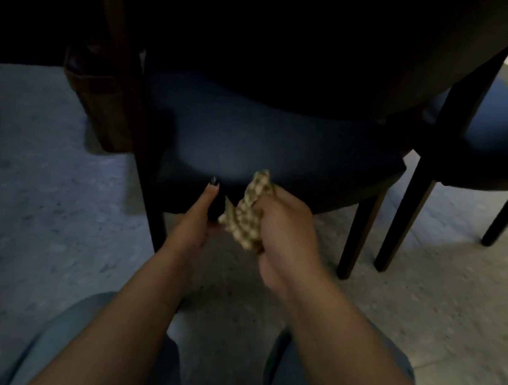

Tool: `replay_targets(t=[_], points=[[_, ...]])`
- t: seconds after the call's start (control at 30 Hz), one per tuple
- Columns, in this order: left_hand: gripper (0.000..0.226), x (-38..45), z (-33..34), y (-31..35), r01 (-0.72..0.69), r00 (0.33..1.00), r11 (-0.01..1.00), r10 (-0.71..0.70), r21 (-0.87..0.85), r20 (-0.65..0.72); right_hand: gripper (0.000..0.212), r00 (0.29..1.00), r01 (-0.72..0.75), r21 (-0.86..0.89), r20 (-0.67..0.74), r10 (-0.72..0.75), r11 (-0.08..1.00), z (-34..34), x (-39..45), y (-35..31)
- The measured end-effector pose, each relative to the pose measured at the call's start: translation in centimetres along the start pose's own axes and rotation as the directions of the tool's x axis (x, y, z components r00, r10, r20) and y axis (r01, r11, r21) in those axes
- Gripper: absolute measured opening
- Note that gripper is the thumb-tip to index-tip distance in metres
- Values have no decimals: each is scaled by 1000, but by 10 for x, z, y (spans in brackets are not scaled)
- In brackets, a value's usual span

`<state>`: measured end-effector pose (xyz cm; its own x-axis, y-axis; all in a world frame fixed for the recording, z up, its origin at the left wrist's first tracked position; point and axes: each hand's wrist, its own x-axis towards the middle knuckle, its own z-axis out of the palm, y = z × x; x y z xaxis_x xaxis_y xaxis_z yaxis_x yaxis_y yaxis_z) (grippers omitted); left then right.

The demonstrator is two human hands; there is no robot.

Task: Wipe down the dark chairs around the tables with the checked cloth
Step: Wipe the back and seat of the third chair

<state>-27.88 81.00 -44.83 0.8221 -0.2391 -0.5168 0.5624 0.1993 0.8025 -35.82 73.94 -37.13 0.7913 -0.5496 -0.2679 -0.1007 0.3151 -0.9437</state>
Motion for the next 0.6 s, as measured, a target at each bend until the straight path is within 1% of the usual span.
replay_targets(t=[0.07, 0.1, 0.13, 0.17, 0.2, 0.23, 0.27, 0.3, 0.33, 0.37, 0.43, 0.47, 0.5, 0.53, 0.57, 0.6], points=[[35, -13, 3, 10, 59, 998, 984, -59, 168, -7, 24, 985, 165, -187, 78, -153, 968, -14, -17, -22], [34, -21, 4, 18, 74, 997, 966, -80, 248, 14, 24, 964, 265, -292, 105, -245, 919, -21, -25, -37], [32, -30, 6, 29, 54, 997, 949, -70, 310, 41, 27, 923, 384, -380, 147, -355, 842, -26, -30, -54], [27, -40, 8, 41, -5, 997, 941, -20, 338, 70, 33, 876, 481, -409, 192, -442, 775, -27, -39, -76], [23, -52, 10, 55, -105, 992, 932, 72, 348, 106, 36, 812, 582, -400, 245, -530, 708, -29, -48, -98], [17, -68, 14, 71, -250, 966, 905, 212, 343, 146, 36, 730, 679, -396, 275, -626, 618, -30, -57, -120], [10, -89, 19, 91, -424, 905, 844, 380, 329, 190, 35, 637, 760, -396, 299, -711, 515, -32, -66, -142], [9, -109, 25, 112, -601, 799, 742, 550, 299, 242, 34, 529, 826, -405, 316, -787, 392, -34, -75, -165], [13, -130, 32, 134, -748, 664, 613, 690, 255, 287, 34, 414, 874, -400, 316, -854, 276, -37, -80, -187], [16, -149, 40, 157, -850, 526, 485, 785, 205, 325, 32, 300, 904, -391, 294, -907, 173, -40, -84, -210], [13, -172, 55, 199, -958, 283, 243, 879, 152, 384, 30, 88, 907, -420, 229, -969, -17, -47, -82, -256], [10, -177, 63, 217, -978, 191, 139, 894, 154, 406, 29, 9, 873, -477, 218, -976, -98, -49, -76, -274], [7, -177, 71, 233, -983, 136, 69, 896, 171, 422, 29, -31, 814, -557, 243, -970, -166, -49, -65, -289], [5, -173, 81, 247, -976, 98, 2, 896, 216, 433, 30, -7, 751, -626, 311, -950, -211, -48, -52, -301], [3, -170, 94, 260, -958, 66, -66, 897, 280, 437, 28, 102, 712, -667, 405, -908, -218, -47, -38, -311], [2, -166, 106, 272, -931, 64, -116, 882, 346, 467, 24, 287, 683, -711, 473, -833, -169, -46, -26, -317]])
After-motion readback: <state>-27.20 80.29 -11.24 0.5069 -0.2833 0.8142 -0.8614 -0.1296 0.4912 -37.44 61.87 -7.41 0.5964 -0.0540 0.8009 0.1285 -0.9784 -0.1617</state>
